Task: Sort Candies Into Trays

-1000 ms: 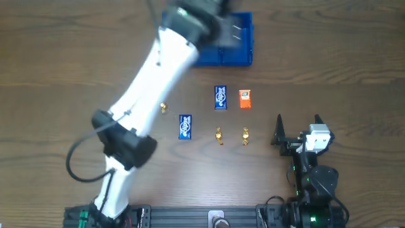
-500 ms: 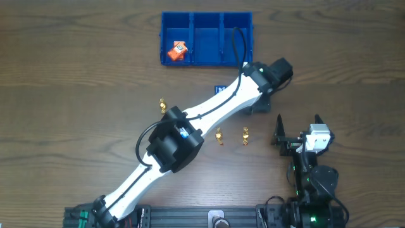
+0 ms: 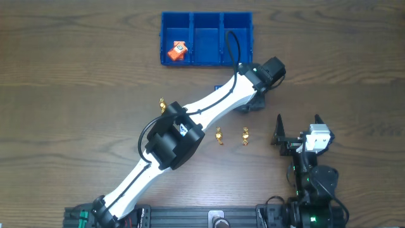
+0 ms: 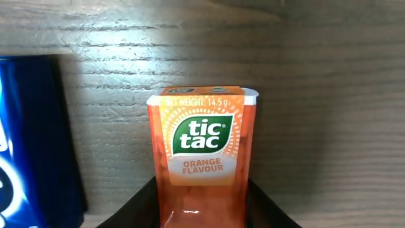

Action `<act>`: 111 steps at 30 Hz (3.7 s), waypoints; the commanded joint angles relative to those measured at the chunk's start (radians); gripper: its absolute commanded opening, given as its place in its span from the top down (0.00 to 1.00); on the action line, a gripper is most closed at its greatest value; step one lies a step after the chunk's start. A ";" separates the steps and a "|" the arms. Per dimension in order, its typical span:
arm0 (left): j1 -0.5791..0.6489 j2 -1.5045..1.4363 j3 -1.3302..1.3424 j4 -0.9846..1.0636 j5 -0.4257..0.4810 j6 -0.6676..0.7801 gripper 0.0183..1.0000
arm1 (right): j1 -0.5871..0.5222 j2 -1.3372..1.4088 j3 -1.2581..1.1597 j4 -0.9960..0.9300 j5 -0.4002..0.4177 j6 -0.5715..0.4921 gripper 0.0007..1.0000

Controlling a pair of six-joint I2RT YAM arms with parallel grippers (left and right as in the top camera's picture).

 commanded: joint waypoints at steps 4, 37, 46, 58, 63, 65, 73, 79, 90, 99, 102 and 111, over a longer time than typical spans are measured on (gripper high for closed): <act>0.065 -0.184 0.023 0.001 -0.135 0.092 0.66 | -0.006 -0.003 -0.002 -0.006 -0.002 -0.011 0.00; 0.542 -1.175 -0.694 0.590 -0.106 0.566 0.04 | -0.006 -0.003 -0.002 -0.006 -0.002 -0.011 0.00; 0.844 -2.173 -1.645 0.787 0.096 0.828 0.00 | -0.006 -0.003 -0.002 -0.006 -0.002 -0.011 0.00; 0.874 -2.517 -2.192 0.984 0.168 0.827 0.00 | -0.006 -0.003 -0.002 -0.006 -0.002 -0.011 0.00; 0.874 -2.515 -2.193 0.950 0.167 0.827 0.00 | -0.006 -0.003 -0.002 -0.006 -0.002 -0.011 0.00; 0.874 -2.515 -2.193 0.950 0.167 0.827 0.00 | -0.006 -0.003 -0.002 -0.006 -0.002 -0.011 0.00; 0.874 -2.515 -2.193 0.950 0.167 0.827 0.00 | -0.006 -0.003 -0.002 -0.005 0.003 -0.011 0.00; 0.874 -2.515 -2.193 0.950 0.167 0.827 0.00 | -0.006 0.026 0.037 0.042 -0.073 0.202 0.00; 0.874 -2.515 -2.193 0.950 0.167 0.827 0.00 | 0.203 1.029 0.916 -0.389 -0.362 0.257 0.00; 0.874 -2.515 -2.193 0.950 0.167 0.827 0.00 | 0.713 1.670 1.263 -0.605 -0.037 0.556 0.00; 0.874 -2.515 -2.193 0.950 0.167 0.827 0.00 | 0.823 1.819 1.320 -0.648 0.045 0.679 0.00; 0.874 -2.515 -2.193 0.950 0.167 0.827 0.00 | 0.877 1.995 1.345 -0.650 0.155 0.840 0.01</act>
